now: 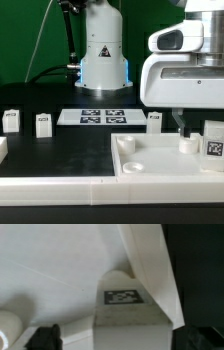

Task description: Assemble one leg

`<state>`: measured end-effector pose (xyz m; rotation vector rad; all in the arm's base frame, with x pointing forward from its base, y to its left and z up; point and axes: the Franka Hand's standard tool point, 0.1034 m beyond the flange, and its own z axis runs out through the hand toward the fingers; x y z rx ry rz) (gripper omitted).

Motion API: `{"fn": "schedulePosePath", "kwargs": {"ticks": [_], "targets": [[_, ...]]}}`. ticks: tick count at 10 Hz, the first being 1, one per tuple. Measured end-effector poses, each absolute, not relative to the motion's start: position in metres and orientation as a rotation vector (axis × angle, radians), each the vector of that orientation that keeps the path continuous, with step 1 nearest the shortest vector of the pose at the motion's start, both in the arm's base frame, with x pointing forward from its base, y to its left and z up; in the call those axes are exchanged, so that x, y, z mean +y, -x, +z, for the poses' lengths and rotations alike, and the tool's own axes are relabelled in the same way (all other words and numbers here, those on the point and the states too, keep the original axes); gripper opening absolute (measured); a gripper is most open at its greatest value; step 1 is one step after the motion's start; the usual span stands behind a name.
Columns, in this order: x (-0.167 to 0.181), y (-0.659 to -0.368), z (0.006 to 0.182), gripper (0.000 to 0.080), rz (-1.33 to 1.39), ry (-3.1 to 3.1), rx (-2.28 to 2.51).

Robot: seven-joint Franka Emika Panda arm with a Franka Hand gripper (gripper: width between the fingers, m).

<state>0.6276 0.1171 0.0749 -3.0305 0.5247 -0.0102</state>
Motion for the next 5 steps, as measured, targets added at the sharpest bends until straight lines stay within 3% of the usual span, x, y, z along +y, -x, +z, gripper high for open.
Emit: {"fn": "schedulePosePath", "kwargs": {"ticks": [1,2,3,5], "targets": [[0.1171,-0.6276,0.0749,0.0424,-0.01,3.03,0.525],[0.1169,-0.6277,0.075,0.0424,-0.01,3.031,0.525],[0.1168,-0.6277,0.075,0.029,-0.01,3.031,0.525],[0.1167,-0.6277,0.075,0.029,-0.009,3.022,0.571]]}}
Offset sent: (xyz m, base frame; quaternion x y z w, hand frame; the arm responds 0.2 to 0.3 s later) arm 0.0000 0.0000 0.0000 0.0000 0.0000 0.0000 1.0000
